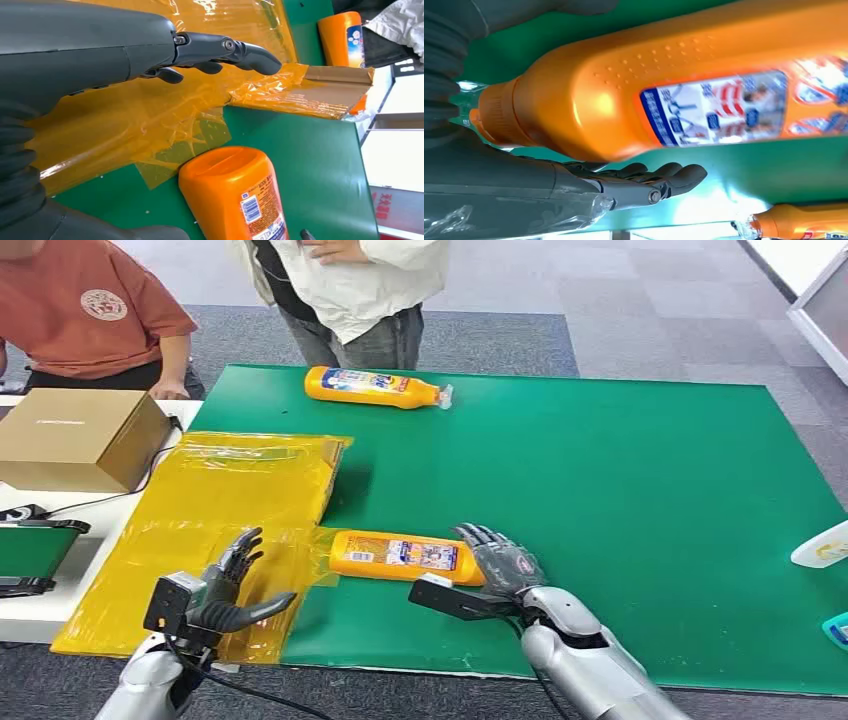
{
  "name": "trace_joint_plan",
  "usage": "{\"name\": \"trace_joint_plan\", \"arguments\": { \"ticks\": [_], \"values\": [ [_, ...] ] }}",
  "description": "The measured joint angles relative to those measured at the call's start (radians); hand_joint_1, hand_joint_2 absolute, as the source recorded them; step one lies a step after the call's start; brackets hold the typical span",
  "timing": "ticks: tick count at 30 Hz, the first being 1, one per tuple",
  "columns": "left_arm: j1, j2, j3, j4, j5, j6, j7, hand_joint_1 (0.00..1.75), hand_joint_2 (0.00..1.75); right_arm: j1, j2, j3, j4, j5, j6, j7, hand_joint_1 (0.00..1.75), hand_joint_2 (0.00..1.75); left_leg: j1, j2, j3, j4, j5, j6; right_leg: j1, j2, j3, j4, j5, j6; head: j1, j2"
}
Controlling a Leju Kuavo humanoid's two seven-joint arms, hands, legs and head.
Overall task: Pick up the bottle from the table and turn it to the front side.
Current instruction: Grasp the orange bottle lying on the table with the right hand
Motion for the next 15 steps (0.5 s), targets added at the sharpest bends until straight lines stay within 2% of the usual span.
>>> {"name": "trace_joint_plan", "arguments": {
  "ticks": [1,4,5,11,15],
  "values": [
    [0.000,0.000,-0.001,0.000,0.000,0.000,0.000,0.00,1.75,-0.002,0.000,0.002,0.004,0.004,-0.004,0.000,0.20,1.75,0.000,0.000,0.000,0.000,0.000,0.000,0.000,0.000,0.000,0.000,0.000,0.000,0.000,0.000],
    [0.001,0.000,-0.005,-0.001,0.001,0.002,0.003,0.00,1.75,-0.006,0.001,0.008,0.018,0.017,-0.015,-0.009,1.40,1.75,0.000,0.000,0.000,0.000,0.000,0.000,0.000,0.000,0.000,0.000,0.000,0.000,0.000,0.000],
    [0.002,0.000,-0.006,-0.001,0.001,0.004,0.006,0.00,1.75,-0.007,0.001,0.010,0.021,0.023,-0.017,-0.014,1.73,1.75,0.000,0.000,0.000,0.000,0.000,0.000,0.000,0.000,0.000,0.000,0.000,0.000,0.000,0.000],
    [0.013,0.000,-0.030,-0.036,-0.015,0.023,0.031,0.00,1.75,-0.005,0.001,0.020,0.024,0.062,-0.020,-0.017,1.75,1.75,0.000,0.000,0.000,0.000,0.000,0.000,0.000,0.000,0.000,0.000,0.000,0.000,0.000,0.000],
    [0.028,0.001,-0.055,-0.087,-0.020,0.028,0.041,0.00,1.75,0.005,0.001,0.021,0.021,0.090,-0.057,-0.037,1.75,1.75,0.000,0.000,0.000,0.000,0.000,0.000,0.000,0.000,0.000,0.000,0.000,0.000,0.000,0.000]
  ]
}}
